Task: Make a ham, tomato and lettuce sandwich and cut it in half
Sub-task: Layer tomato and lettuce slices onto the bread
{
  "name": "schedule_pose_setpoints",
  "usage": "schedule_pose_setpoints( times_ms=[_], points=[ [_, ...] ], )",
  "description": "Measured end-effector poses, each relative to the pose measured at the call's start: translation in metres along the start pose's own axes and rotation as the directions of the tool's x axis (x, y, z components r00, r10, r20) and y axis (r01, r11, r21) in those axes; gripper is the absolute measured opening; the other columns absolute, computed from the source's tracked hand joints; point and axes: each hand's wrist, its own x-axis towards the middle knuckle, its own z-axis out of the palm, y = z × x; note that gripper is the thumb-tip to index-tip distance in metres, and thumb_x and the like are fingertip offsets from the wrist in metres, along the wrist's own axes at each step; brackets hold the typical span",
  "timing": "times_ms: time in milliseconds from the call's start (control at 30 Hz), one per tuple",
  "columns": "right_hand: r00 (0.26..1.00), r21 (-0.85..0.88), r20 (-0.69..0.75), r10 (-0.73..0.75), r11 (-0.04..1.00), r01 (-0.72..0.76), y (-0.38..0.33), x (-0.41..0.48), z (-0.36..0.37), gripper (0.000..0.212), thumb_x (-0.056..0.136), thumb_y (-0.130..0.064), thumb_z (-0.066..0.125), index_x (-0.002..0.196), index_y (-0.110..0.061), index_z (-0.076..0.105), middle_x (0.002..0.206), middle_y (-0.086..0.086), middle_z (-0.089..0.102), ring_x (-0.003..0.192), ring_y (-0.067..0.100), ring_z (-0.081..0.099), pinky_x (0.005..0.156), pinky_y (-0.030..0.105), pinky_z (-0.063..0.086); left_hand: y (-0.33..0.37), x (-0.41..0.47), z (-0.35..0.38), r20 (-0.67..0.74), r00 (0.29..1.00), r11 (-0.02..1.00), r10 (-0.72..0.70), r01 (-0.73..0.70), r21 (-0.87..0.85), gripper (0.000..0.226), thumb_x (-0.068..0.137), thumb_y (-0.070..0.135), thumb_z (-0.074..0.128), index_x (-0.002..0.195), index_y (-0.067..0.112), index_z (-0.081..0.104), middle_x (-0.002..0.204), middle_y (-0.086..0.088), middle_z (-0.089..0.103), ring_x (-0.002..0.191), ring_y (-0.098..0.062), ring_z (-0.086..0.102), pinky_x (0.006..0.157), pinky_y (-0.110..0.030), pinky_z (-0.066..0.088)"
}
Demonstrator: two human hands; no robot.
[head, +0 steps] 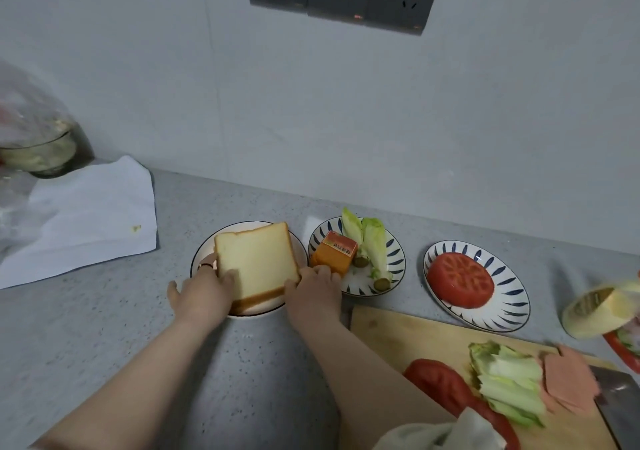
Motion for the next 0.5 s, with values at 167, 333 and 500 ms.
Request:
schedule_pose_setpoints(
  times_ms=[167,333,500],
  points=[
    [0.996,0.309,-0.027,0.089,0.948,-0.076,-0.005,-0.003,0.003,0.039,0.093,-0.027,0.04,0.13,-0.016,0.043,0.132,0.005,0.044,0.12,0.023,0.034,0.098,0.033,0.031,0.004,-0.008,-0.013,-0.077,0.997,0.864,0.008,-0.046,-0.501,0.043,0.09,0.009,0.049,0.133,0.009,0.042,0.127,-0.015,0.056,0.114,-0.031,0.053,0.096,-0.035,0.037],
    [0.977,0.595,-0.01,0.213,0.787,-0.165,-0.005,-0.008,-0.001,0.033,0.092,-0.022,0.045,0.125,-0.018,0.048,0.116,0.003,0.052,0.109,0.018,0.047,0.091,0.028,0.038,0.016,-0.016,-0.025,-0.084,0.996,0.716,-0.004,-0.056,-0.696,0.044,0.086,0.003,0.054,0.129,0.009,0.047,0.124,-0.01,0.058,0.098,-0.016,0.054,0.087,-0.022,0.036],
    [0.972,0.846,0.002,0.236,0.517,-0.127,0.013,-0.03,-0.025,0.03,0.088,-0.01,0.051,0.118,-0.014,0.052,0.095,-0.007,0.053,0.073,0.001,0.044,0.051,0.007,0.036,0.033,-0.041,-0.035,-0.048,0.997,0.553,0.064,-0.076,-0.83,0.044,0.084,-0.003,0.055,0.126,0.011,0.049,0.115,-0.003,0.057,0.096,-0.013,0.054,0.085,-0.023,0.039]
  ],
)
